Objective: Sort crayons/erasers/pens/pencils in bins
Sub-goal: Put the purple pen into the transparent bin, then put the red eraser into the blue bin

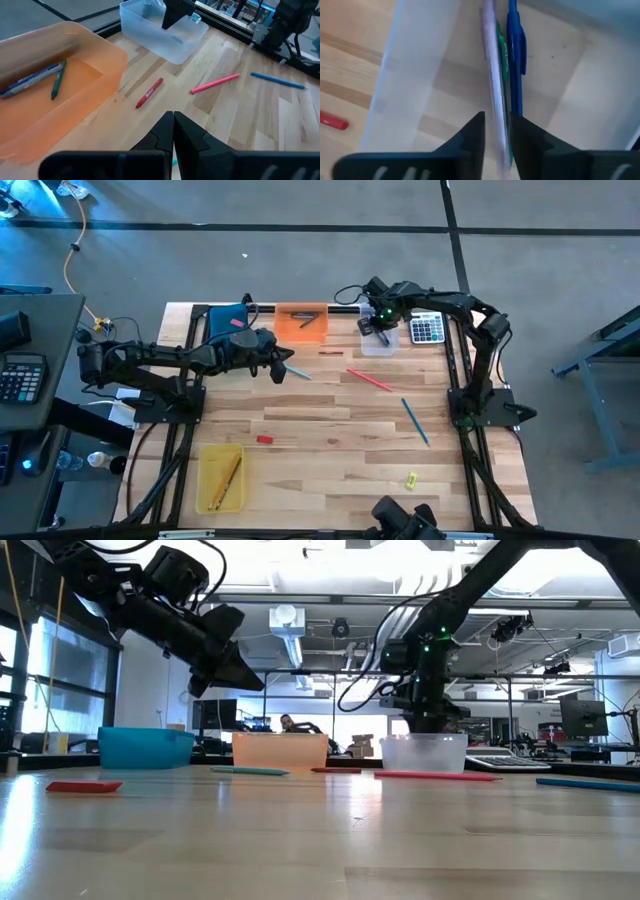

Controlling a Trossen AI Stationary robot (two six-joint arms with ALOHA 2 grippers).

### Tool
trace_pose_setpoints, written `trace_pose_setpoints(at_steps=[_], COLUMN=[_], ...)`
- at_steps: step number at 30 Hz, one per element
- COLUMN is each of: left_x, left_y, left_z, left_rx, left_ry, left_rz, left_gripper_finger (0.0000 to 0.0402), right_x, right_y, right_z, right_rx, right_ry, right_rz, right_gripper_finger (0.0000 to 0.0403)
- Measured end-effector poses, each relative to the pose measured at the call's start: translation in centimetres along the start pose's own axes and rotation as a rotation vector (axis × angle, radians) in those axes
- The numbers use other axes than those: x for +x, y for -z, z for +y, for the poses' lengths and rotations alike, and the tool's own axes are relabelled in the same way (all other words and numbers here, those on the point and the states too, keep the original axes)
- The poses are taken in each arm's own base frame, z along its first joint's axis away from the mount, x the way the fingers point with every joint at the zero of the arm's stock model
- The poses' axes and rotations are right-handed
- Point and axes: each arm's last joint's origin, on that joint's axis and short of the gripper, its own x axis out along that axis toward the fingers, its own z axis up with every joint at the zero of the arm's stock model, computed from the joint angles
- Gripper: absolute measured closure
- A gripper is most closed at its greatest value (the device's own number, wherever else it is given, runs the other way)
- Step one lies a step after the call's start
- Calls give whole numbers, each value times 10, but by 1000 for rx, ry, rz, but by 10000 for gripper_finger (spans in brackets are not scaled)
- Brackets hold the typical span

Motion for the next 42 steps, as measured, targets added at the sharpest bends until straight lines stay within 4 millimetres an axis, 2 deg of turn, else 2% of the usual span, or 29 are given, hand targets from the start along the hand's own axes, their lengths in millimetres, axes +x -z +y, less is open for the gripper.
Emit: trace_pose_setpoints(at_steps=[4, 8, 12, 17, 19, 22, 27, 31, 36, 42], left_x=[0, 0, 0, 1, 1, -1, -8, -15, -27, -37], left_y=[0, 1, 2, -10, -18, -30, -45, -48, -38, -20], left_z=[0, 0, -1, -7, -9, -13, -19, -24, -40, -77], left_rx=[-24, -32, -49, 8, 56, 126, 240, 325, 402, 411], left_ry=[0, 6, 55, 95, 94, 107, 139, 148, 177, 168], left_rz=[0, 9, 37, 108, 134, 189, 298, 423, 587, 635], left_gripper_finger=[402, 402, 401, 401, 401, 401, 402, 401, 401, 402], right_x=[-2, -19, -51, -96, -110, -123, -130, -130, -131, -142], right_y=[-1, -6, -7, 4, 11, 24, 53, 76, 99, 115], right_z=[0, 3, 4, -2, -5, -10, -17, -24, -30, -34], right_rx=[-29, -107, -240, -344, -350, -332, -328, -339, -365, -466], right_ry=[-1, -16, -50, -88, -125, -205, -283, -302, -316, -367], right_rz=[-1, -38, -116, -266, -350, -470, -582, -600, -612, -665], right_gripper_finger=[287, 284, 317, 387, 397, 389, 400, 399, 402, 402])
